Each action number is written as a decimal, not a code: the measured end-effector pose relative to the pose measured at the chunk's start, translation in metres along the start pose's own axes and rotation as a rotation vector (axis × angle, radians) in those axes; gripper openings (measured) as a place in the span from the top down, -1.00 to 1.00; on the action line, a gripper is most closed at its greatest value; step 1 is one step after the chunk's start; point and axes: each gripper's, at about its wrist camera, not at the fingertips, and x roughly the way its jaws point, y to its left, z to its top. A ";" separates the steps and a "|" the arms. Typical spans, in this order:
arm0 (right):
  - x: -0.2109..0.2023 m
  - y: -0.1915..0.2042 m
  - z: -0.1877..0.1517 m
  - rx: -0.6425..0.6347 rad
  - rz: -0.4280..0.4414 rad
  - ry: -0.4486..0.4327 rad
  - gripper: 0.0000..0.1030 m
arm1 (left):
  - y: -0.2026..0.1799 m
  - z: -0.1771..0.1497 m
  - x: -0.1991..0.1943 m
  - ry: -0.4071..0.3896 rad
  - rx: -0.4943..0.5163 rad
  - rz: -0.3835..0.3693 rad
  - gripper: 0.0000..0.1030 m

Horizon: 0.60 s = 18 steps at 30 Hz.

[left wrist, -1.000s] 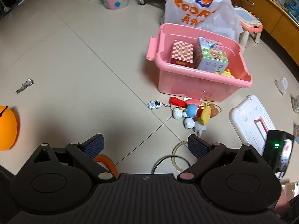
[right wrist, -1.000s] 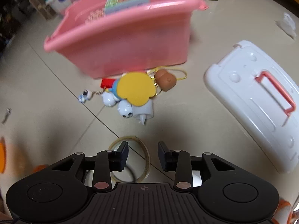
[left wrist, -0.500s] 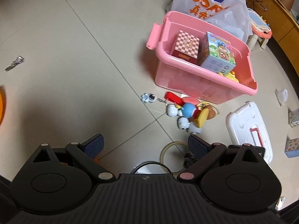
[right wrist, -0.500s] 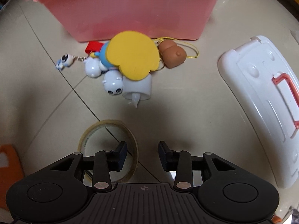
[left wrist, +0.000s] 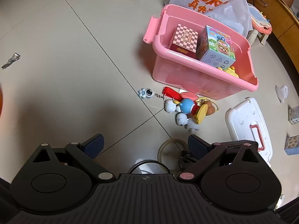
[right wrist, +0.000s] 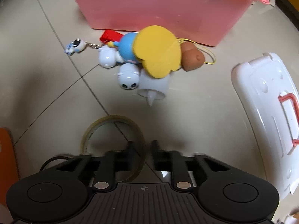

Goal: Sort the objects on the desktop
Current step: 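Lift the tape roll with the right gripper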

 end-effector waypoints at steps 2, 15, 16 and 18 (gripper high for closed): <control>-0.001 0.001 -0.004 -0.003 0.002 0.005 0.91 | -0.001 0.000 0.000 0.000 0.002 0.001 -0.91; -0.052 -0.011 -0.013 0.000 0.032 -0.107 0.91 | -0.009 0.004 -0.009 -0.030 0.015 -0.012 -0.91; -0.058 -0.013 -0.010 -0.001 0.030 -0.118 0.91 | -0.010 0.004 -0.010 -0.032 0.014 -0.013 -0.91; -0.070 -0.010 -0.006 -0.003 0.024 -0.142 0.91 | -0.010 0.004 -0.011 -0.036 0.010 -0.014 -0.91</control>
